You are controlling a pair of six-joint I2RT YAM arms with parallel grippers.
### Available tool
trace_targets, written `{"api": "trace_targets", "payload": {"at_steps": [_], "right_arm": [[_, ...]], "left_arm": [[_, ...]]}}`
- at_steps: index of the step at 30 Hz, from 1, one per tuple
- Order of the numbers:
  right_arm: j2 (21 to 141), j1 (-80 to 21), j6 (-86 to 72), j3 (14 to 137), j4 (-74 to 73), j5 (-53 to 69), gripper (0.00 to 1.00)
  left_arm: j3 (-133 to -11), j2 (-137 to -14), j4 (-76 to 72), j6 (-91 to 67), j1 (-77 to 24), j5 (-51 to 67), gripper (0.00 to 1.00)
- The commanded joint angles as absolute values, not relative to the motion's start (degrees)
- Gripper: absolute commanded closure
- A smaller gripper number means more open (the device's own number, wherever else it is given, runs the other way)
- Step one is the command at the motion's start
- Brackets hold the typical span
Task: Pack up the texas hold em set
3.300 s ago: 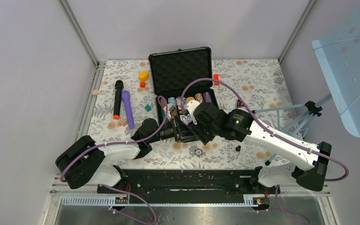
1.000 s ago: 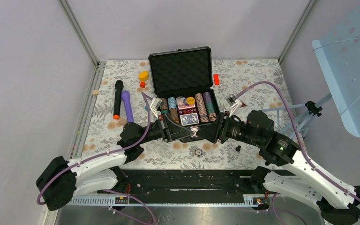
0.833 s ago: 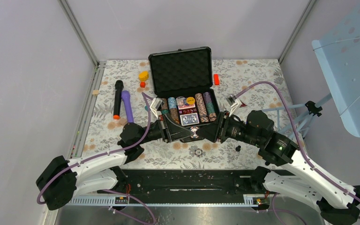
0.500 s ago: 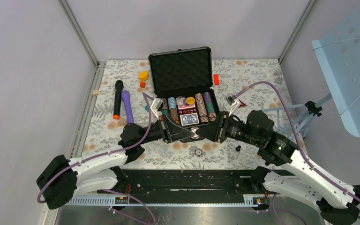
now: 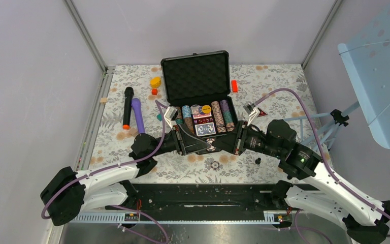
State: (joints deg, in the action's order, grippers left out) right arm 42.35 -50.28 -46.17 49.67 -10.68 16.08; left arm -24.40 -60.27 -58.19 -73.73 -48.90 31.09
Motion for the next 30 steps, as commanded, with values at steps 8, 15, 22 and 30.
{"api": "trace_targets", "payload": {"at_steps": [8, 15, 22, 30], "right_arm": [[35.38, -50.02, -33.9, 48.58, -14.22, 2.06, 1.0], [36.88, -49.94, -15.85, 47.38, -15.25, 0.82, 1.0], [45.44, -50.01, -1.0, 50.78, -16.35, 0.88, 1.0], [55.32, -47.87, 21.53, 54.37, -22.81, 0.93, 1.0]], "left_arm": [[-25.38, -56.57, -55.96, -71.85, -46.44, 31.55, 0.34], [-30.34, -45.25, -19.36, -59.51, -35.65, 32.38, 0.29], [-43.64, -40.89, 17.82, -38.73, -26.78, 24.21, 0.22], [-46.78, -40.73, 27.18, -30.33, -17.54, 25.59, 0.22]]}}
